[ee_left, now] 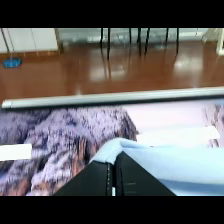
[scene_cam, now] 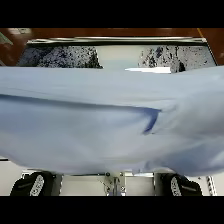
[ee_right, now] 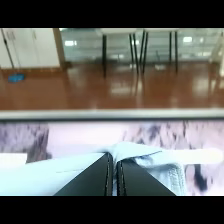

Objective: Fold the shirts.

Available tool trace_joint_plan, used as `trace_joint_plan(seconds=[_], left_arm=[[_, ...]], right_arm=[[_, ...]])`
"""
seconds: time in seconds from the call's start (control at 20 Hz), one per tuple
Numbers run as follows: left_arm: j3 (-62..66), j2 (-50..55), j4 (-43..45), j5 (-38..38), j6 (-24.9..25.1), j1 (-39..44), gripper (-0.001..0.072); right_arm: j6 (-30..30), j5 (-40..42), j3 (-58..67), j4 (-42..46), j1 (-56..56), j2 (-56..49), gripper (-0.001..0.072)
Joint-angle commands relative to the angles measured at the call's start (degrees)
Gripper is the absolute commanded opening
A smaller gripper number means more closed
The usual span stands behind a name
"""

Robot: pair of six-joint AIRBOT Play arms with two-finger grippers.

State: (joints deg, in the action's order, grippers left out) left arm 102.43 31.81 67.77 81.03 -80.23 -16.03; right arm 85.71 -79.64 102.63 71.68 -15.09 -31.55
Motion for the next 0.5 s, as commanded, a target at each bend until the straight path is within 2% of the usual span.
trace_joint_plan(seconds=[0.0,0.1,0.2,0.3,0.45], left_arm=[[-6.67,1.33,1.70,3.91,0.72,0.00,0.0038],[-14.69,3.19,1.73,3.89,4.31,0.00,0.0039],[-22.47,7.30,1.73,3.30,5.20,0.00,0.0039],[-30.21,13.86,1.70,-0.70,5.18,0.02,0.0038],[-35.78,26.95,1.66,-8.13,5.18,0.13,0.0038]], right_arm=[[-1.95,-15.82,0.02,1.20,0.02,-5.66,0.0049],[-3.50,-26.23,-0.87,0.92,0.04,-13.42,0.0049],[-2.93,-25.55,-5.77,-0.57,0.09,-20.13,0.0049],[-2.56,-19.65,-14.27,-1.25,0.79,-27.19,0.0049],[-2.25,-1.38,-24.41,0.02,6.34,-39.12,0.0049]])
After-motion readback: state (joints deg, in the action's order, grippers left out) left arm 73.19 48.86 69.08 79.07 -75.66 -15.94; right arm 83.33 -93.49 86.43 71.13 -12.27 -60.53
